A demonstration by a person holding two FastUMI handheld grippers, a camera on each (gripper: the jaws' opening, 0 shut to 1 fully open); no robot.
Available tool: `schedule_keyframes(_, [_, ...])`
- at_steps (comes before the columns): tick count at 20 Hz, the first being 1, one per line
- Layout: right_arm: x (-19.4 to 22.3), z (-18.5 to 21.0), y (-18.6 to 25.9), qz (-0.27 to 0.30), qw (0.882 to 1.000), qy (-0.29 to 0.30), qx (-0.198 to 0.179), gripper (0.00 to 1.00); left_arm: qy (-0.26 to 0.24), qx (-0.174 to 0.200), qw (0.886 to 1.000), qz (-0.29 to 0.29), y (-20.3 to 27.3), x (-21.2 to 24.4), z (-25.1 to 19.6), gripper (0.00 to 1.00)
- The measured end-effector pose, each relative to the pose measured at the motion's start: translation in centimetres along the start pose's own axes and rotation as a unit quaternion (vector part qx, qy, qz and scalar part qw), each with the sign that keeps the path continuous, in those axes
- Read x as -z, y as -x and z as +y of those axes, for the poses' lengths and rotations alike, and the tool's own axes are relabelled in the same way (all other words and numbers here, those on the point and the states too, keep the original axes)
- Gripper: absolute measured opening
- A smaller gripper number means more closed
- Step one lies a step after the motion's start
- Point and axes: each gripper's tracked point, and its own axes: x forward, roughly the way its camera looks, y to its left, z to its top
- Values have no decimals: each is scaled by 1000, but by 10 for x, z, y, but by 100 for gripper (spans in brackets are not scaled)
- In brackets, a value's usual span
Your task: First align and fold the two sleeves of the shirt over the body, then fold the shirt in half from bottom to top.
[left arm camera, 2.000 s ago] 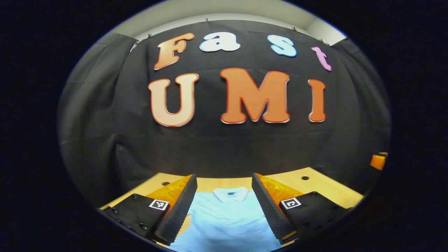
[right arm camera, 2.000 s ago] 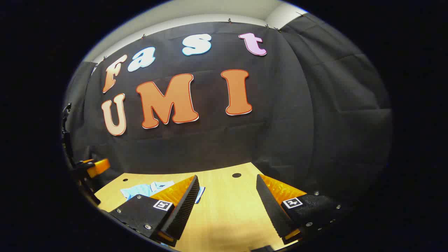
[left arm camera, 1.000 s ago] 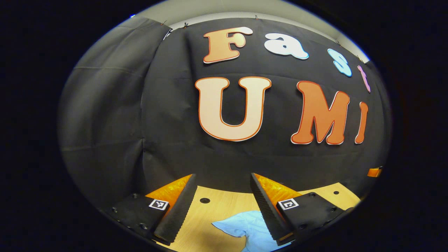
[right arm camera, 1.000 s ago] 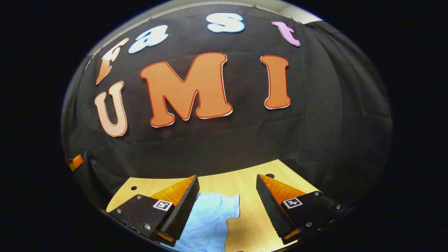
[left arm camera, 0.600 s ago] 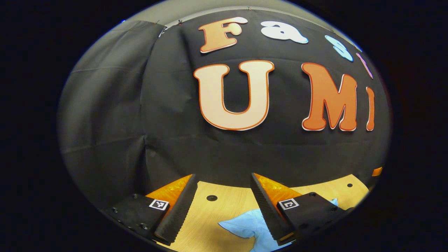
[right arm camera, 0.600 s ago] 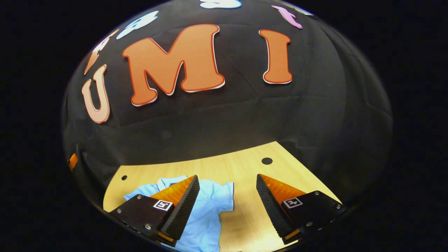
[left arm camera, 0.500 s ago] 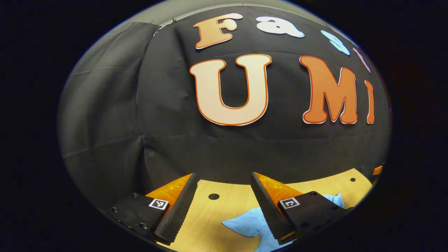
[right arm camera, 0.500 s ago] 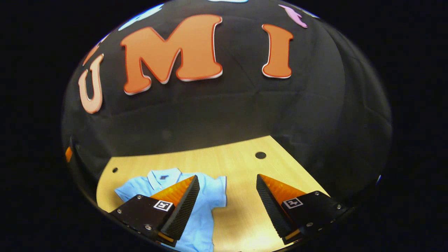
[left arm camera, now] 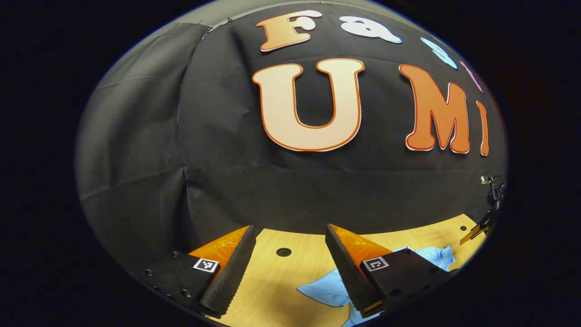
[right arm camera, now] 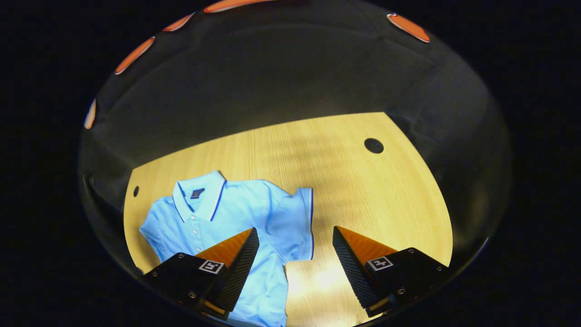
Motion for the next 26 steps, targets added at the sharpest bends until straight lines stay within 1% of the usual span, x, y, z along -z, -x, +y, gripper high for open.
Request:
schedule_keyframes(2, [10, 11, -27, 39, 999, -26, -12, 99, -4, -6, 1000, 6, -3, 5, 11, 99])
schedule_keyframes(4, [18, 7, -49, 63, 997, -34, -4, 99, -8, -13, 1000, 15, -4, 13, 22, 99])
schedule_keyframes(5, [20, 1, -57, 71, 997, -35, 9, 99, -10, -18, 1000, 21, -5, 17, 28, 99])
schedule_keyframes(8, [33, -8, -71, 95, 995, -30, 31, 99, -12, -31, 999, 32, -4, 29, 42, 99])
schedule_keyframes(11, [38, -7, -77, 108, 993, -25, 38, 98, -13, -40, 998, 43, -8, 38, 50, 99])
schedule_keyframes(12, [39, -5, -79, 109, 993, -24, 37, 96, -13, -41, 998, 47, -8, 42, 51, 99])
schedule_keyframes(13, [42, -4, -79, 114, 992, -21, 40, 90, -15, -43, 998, 53, -8, 46, 52, 99])
schedule_keyframes(14, [40, -6, -81, 105, 993, -17, 45, 87, -18, -46, 997, 58, -8, 50, 54, 99])
schedule_keyframes(15, [40, -6, -84, 107, 993, -16, 46, 81, -20, -47, 997, 61, -8, 52, 54, 99])
schedule_keyframes(18, [40, -9, -79, 109, 993, -19, 48, 68, -18, -48, 996, 68, -8, 57, 52, 99])
schedule_keyframes(19, [40, -9, -79, 109, 993, -20, 47, 58, -15, -48, 996, 69, -7, 57, 50, 99])
schedule_keyframes(20, [40, -8, -79, 108, 993, -22, 47, 51, -13, -46, 996, 70, -6, 58, 49, 99])
schedule_keyframes(21, [41, -5, -80, 106, 993, -22, 44, 31, -13, -46, 996, 71, -5, 57, 49, 99])
schedule_keyframes(22, [40, -1, -80, 101, 994, -21, 38, 23, -14, -45, 996, 71, -4, 58, 50, 99])
schedule_keyframes(23, [40, 3, -79, 97, 994, -23, 35, 10, -15, -44, 996, 71, -4, 58, 51, 99])
schedule_keyframes(24, [38, 5, -76, 89, 995, -18, 35, 4, -17, -44, 996, 71, -4, 57, 51, 99])
schedule_keyframes(25, [31, 11, -69, 71, 997, -7, 35, 3, -20, -44, 996, 69, -3, 56, 53, 99])
schedule_keyframes(26, [24, 18, -62, 53, 998, 2, 26, 2, -22, -44, 997, 67, -1, 54, 55, 99])
